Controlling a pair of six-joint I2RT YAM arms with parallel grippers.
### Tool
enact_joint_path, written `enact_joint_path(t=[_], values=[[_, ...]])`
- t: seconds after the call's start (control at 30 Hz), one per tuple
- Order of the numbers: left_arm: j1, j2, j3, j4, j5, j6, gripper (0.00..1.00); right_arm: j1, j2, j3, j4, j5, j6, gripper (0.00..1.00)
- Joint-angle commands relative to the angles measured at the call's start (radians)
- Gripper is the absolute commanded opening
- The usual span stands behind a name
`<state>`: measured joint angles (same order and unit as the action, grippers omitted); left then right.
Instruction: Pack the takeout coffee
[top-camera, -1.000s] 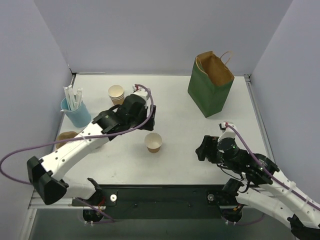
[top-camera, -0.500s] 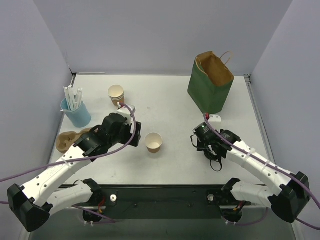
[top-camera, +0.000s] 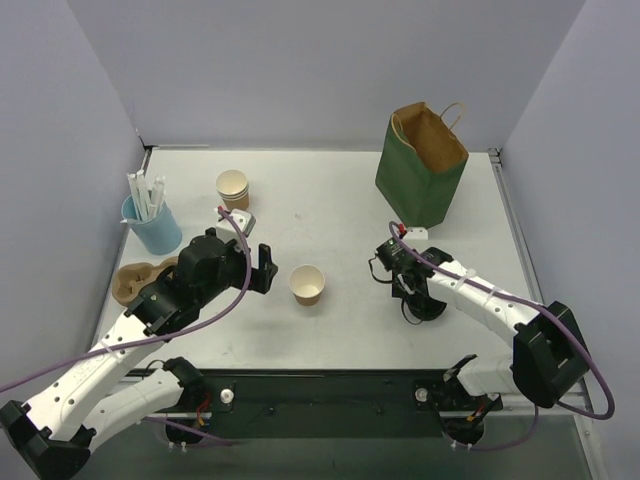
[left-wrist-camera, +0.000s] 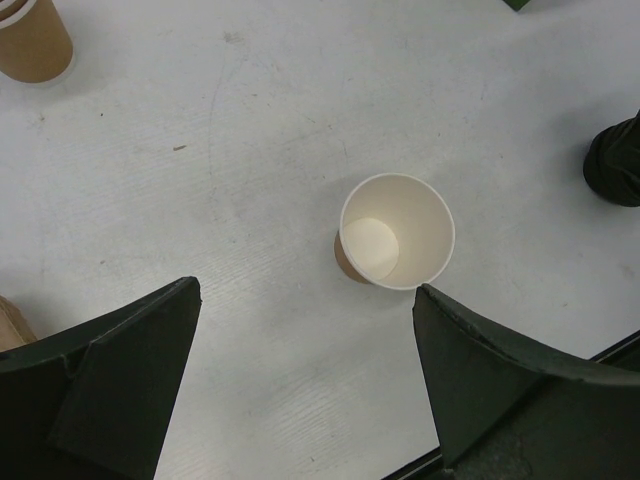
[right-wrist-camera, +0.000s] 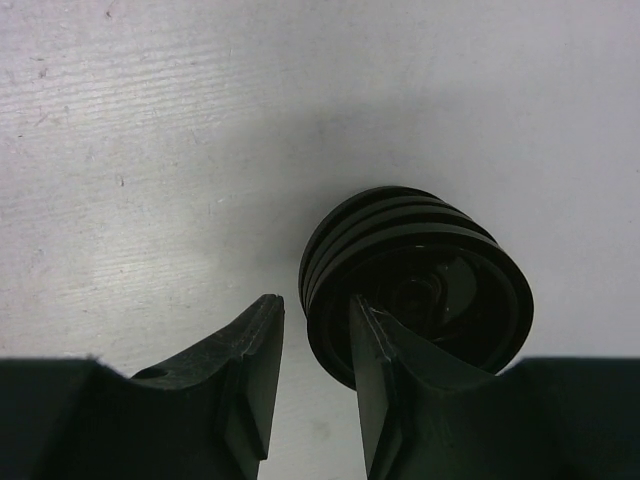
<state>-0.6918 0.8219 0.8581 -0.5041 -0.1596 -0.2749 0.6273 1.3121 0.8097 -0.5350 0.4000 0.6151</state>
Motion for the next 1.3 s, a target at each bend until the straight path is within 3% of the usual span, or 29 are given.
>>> enact_joint_path(t=[0.0,0.6,0.8,0.97,1.17,1.27], values=[[0.005,-0.014,0.004,0.047,-0.001,0.022,0.97,-0.018,0.013,-0.018,0.009,-0.001,-0.008,0.31],[0.005,0.014,0.007,0.035,-0.012,0.025,0.96,-0.061,-0.048,-0.06,0.047,-0.082,-0.048,0.12],[0.005,0.014,0.007,0.033,-0.017,0.023,0.97,-0.061,-0.085,-0.052,0.032,-0.082,-0.037,0.16],[0.005,0.011,0.009,0.032,-0.018,0.023,0.97,-0.06,-0.103,-0.046,0.018,-0.087,-0.043,0.13],[0.005,0.013,0.005,0.035,-0.011,0.025,0.96,-0.063,-0.106,-0.04,0.007,-0.082,-0.043,0.19],[0.005,0.013,0.004,0.032,-0.011,0.025,0.96,-0.063,-0.097,-0.046,0.007,-0.082,-0.04,0.16]])
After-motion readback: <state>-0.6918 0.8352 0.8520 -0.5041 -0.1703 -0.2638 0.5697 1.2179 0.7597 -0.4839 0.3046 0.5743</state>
